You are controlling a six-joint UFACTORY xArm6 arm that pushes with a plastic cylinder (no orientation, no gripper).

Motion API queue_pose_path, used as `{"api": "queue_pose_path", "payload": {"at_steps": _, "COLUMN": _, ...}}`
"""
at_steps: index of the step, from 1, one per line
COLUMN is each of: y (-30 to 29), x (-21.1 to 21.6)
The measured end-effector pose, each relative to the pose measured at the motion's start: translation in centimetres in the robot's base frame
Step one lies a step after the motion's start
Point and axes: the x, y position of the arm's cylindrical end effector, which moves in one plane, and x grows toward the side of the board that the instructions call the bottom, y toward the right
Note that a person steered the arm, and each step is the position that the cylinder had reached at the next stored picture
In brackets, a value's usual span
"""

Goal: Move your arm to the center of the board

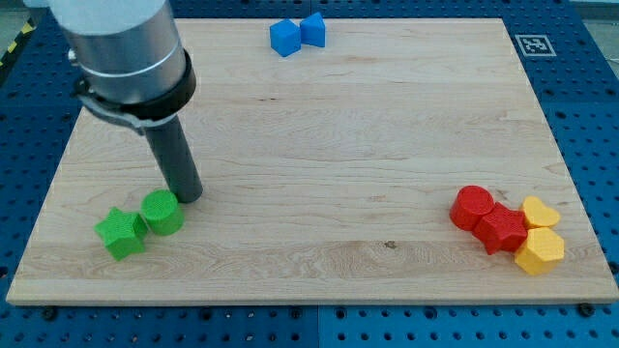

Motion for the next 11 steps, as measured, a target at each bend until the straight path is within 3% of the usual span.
{"api": "queue_pose_path", "payload": {"at_steps": 3, "y": 0.0, "x": 2.4}}
{"api": "queue_pose_path", "payload": {"at_steps": 5, "y": 3.1, "x": -7.3}}
{"api": "queue_pose_path", "payload": {"at_steps": 6, "y": 5.9, "x": -8.8}}
{"api": "queue_pose_path", "payload": {"at_steps": 8, "y": 9.9, "x": -8.7}}
{"api": "queue_pose_path", "payload": {"at_steps": 11, "y": 9.9, "x": -8.7}}
